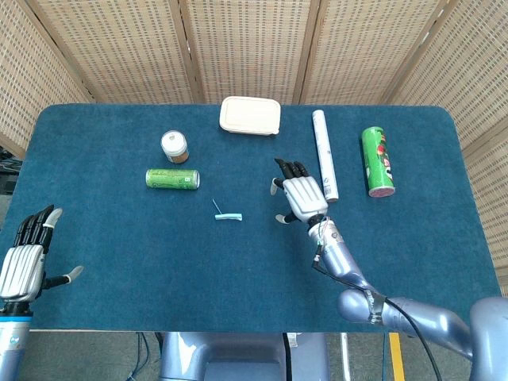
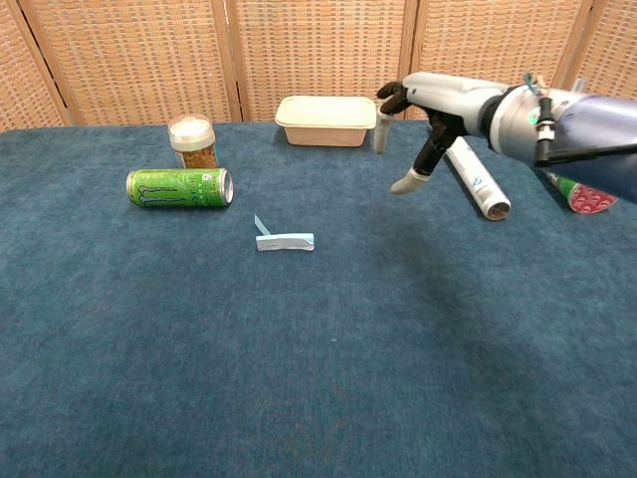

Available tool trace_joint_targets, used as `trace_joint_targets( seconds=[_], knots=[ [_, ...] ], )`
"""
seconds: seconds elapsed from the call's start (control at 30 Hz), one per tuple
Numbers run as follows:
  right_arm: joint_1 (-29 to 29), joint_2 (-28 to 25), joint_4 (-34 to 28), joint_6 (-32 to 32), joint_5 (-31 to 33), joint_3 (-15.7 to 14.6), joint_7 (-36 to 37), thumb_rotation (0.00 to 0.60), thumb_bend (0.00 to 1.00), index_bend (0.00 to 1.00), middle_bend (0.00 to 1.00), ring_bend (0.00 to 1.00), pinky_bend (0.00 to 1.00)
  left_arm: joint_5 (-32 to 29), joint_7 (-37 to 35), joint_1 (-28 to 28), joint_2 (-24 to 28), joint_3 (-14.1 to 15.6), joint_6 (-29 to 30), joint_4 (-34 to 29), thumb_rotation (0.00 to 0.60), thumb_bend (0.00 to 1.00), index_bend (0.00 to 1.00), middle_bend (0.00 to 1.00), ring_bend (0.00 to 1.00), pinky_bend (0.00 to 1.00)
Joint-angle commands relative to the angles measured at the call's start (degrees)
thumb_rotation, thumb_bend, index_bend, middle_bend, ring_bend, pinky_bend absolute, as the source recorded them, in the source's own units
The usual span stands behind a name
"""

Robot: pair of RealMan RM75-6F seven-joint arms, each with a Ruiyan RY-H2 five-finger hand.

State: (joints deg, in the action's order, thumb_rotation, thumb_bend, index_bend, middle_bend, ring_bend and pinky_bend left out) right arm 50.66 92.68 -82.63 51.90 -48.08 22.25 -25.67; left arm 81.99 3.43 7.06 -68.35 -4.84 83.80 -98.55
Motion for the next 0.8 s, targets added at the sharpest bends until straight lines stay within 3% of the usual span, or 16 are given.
trace_joint_targets(
  seconds=[0.03, 0.33, 0.8],
  knots=[
    [2.84, 4.22, 3.29, 0.59, 3.23, 0.08, -2.71, 0.6, 0.23, 0.43, 0.0, 0.0, 0.0, -0.34, -0.22, 0.14, 0.14, -0.17, -0.28, -0.03, 0.6, 0.05, 0.0, 0.0, 0.0, 0.0],
    [7.54, 11.91, 10.6, 1.53, 8.82, 0.08, -6.53, 0.6, 0.36, 0.43, 0.0, 0.0, 0.0, -1.27, -0.62, 0.42, 0.27, -0.46, -0.95, 0.23, 0.6, 0.05, 0.0, 0.0, 0.0, 0.0],
    [10.81, 18.72, 16.9, 2.15, 9.68, 0.17, -6.76, 0.6, 0.36, 0.43, 0.0, 0.0, 0.0, -1.13, -1.54, 1.9, -0.43, -0.52, -3.14, 1.67, 0.6, 0.05, 0.0, 0.0, 0.0, 0.0]
  ],
)
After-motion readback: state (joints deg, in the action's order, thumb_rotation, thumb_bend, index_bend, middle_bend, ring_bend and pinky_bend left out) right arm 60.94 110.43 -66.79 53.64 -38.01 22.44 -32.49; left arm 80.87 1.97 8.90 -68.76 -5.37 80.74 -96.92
